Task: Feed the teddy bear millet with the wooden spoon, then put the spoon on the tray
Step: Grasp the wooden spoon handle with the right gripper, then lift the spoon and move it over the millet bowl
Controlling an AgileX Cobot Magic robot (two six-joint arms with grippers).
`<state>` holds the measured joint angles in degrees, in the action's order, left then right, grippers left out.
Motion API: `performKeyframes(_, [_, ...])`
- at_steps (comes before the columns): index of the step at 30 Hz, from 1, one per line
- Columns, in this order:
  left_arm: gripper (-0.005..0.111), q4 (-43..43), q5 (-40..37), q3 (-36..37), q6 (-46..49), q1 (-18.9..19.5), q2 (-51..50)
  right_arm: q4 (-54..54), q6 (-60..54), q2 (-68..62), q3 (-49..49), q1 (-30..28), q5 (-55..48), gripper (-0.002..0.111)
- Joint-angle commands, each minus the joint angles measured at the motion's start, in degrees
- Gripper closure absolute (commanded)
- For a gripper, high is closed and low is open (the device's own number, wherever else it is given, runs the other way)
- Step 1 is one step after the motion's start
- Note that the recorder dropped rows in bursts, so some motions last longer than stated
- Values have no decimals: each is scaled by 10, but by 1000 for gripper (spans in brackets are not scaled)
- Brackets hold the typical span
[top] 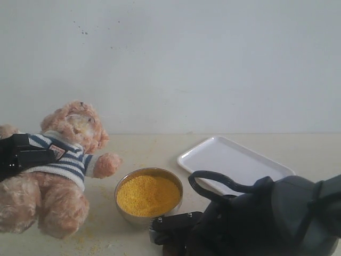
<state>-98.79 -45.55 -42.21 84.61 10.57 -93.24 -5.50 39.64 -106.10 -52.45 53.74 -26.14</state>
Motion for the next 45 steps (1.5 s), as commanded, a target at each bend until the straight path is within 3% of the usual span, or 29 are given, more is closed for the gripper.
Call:
performKeyframes(1, [103,-12,-9,2,3,2,5,-12,3,2,-2,1,-24,108])
performKeyframes(13, [103,-12,-9,2,3,2,5,-101,-9,51,-2,0,-94,108])
performKeyframes(24, [103,-12,-9,2,3,2,5,-247,-64,143,-2,-10,-232,109])
performKeyframes(29, [103,-12,-14,2,3,2,5,-181,-176,205,-2,-104,-232,109])
performKeyframes(35, [103,-12,-13,2,3,2,5,-15,-467,259,-3,-266,-311,109])
performKeyframes(38, [103,-12,-12,2,3,2,5,40,-495,262,-7,-324,-321,109])
performKeyframes(42, [103,-12,-8,2,3,2,5,190,-604,255,-37,-351,-337,109])
performKeyframes(45, [103,-12,-10,2,3,2,5,244,-638,254,-69,-349,-358,109])
